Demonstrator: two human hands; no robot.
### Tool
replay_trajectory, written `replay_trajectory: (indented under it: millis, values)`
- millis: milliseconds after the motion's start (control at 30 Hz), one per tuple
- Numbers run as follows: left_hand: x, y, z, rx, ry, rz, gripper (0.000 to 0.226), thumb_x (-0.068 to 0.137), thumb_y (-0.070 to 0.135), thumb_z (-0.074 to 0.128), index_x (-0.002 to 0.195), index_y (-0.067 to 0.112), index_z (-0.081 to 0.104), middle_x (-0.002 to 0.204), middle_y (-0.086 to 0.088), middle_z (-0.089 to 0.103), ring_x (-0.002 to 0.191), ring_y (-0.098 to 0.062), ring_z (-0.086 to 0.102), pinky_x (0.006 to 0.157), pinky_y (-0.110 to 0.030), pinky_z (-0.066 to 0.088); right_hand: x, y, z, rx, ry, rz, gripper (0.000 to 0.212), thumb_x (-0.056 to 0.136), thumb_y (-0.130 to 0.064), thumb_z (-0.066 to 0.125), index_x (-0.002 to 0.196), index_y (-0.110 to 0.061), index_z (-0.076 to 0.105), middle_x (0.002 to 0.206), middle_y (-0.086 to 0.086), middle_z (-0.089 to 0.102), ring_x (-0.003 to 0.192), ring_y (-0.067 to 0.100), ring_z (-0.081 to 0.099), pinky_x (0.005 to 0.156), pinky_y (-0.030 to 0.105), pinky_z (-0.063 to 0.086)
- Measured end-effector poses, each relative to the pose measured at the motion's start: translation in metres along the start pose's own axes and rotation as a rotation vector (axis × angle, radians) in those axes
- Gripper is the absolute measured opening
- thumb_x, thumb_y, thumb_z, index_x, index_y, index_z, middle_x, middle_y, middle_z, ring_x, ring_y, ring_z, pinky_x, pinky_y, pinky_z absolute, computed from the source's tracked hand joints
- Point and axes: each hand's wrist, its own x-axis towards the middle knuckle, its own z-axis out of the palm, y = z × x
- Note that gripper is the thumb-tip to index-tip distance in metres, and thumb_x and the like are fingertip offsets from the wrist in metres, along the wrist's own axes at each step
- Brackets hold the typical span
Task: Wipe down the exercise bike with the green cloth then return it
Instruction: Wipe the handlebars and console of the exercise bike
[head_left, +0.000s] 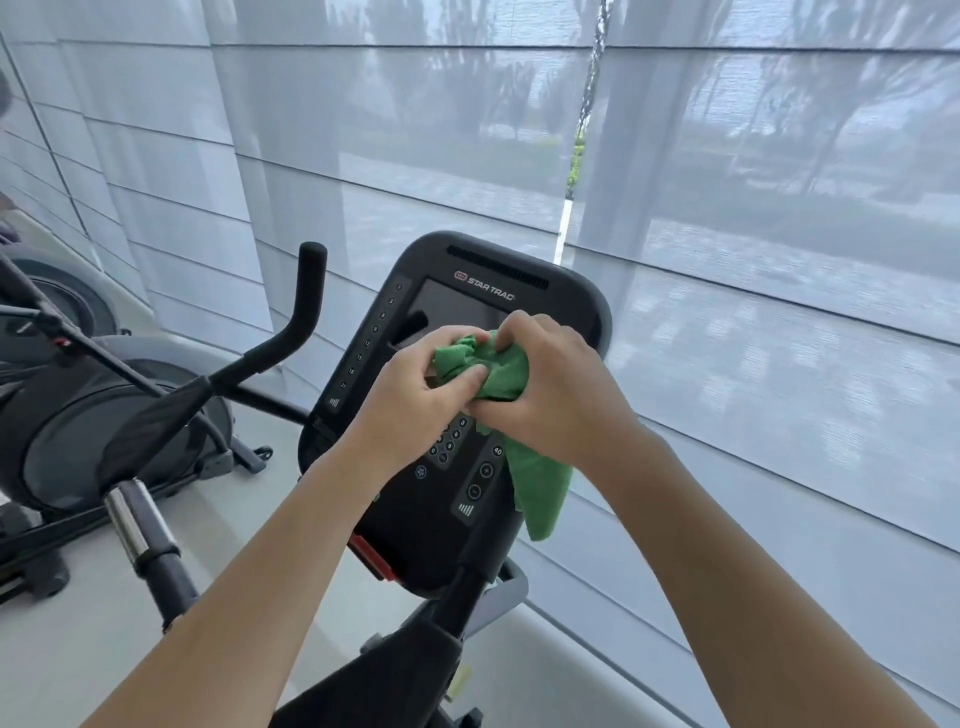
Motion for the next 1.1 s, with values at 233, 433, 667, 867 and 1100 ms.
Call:
replay_trajectory:
  millis: [233, 433, 667, 867, 1100]
  values:
    - [-0.027, -0.017, -0.007, 0.154, 0.144, -0.046, 0.034, 0.092, 0.027, 0.079, 0.121, 0.042, 0.071, 0.121, 0.024, 0.068, 0.110, 0.004, 0.065, 0.080, -0.012, 0.055, 0.021, -0.001, -0.014, -0.069, -0.278, 0.070, 0.076, 0.063, -0.091, 0.068, 0.124, -0.046, 0.069, 0.112, -0.017, 0.056, 0.104, 0.008, 0.059, 0.084, 0.028, 0.050]
    - [-0.050, -0.024, 0.008, 0.200, 0.172, 0.005, 0.039, 0.093, 0.014, 0.075, 0.126, 0.034, 0.067, 0.121, 0.023, 0.065, 0.113, -0.005, 0.065, 0.080, -0.025, 0.060, 0.018, 0.003, 0.014, -0.187, 0.093, -0.035, 0.026, 0.079, -0.058, 0.074, 0.080, -0.032, 0.075, 0.085, -0.010, 0.060, 0.078, 0.012, 0.061, 0.070, 0.035, 0.055]
    - [-0.065, -0.025, 0.022, 0.144, 0.128, 0.011, 0.039, 0.092, 0.018, 0.072, 0.124, 0.038, 0.062, 0.120, 0.019, 0.063, 0.111, -0.008, 0.066, 0.081, -0.033, 0.061, 0.034, 0.024, -0.004, 0.271, -0.165, -0.183, 0.014, 0.076, -0.034, 0.088, 0.074, -0.025, 0.079, 0.082, -0.007, 0.070, 0.076, 0.016, 0.070, 0.071, 0.039, 0.059]
    - [-0.084, -0.022, 0.026, 0.093, 0.096, -0.021, 0.039, 0.090, 0.026, 0.066, 0.126, 0.041, 0.061, 0.124, 0.022, 0.062, 0.111, -0.009, 0.067, 0.082, -0.033, 0.062, 0.033, 0.016, -0.004, 0.315, -0.148, 0.001, 0.021, 0.073, -0.045, 0.086, 0.070, -0.027, 0.076, 0.079, -0.008, 0.072, 0.073, 0.013, 0.070, 0.068, 0.027, 0.054]
    - [-0.101, -0.030, 0.027, 0.098, 0.062, -0.077, 0.034, 0.092, 0.027, 0.064, 0.124, 0.039, 0.061, 0.121, 0.024, 0.062, 0.108, -0.006, 0.067, 0.081, -0.025, 0.060, 0.027, -0.019, 0.037, -0.506, 0.180, 0.208, 0.022, 0.087, -0.042, 0.071, 0.091, -0.020, 0.074, 0.086, -0.003, 0.048, 0.077, 0.026, 0.047, 0.065, 0.032, 0.035]
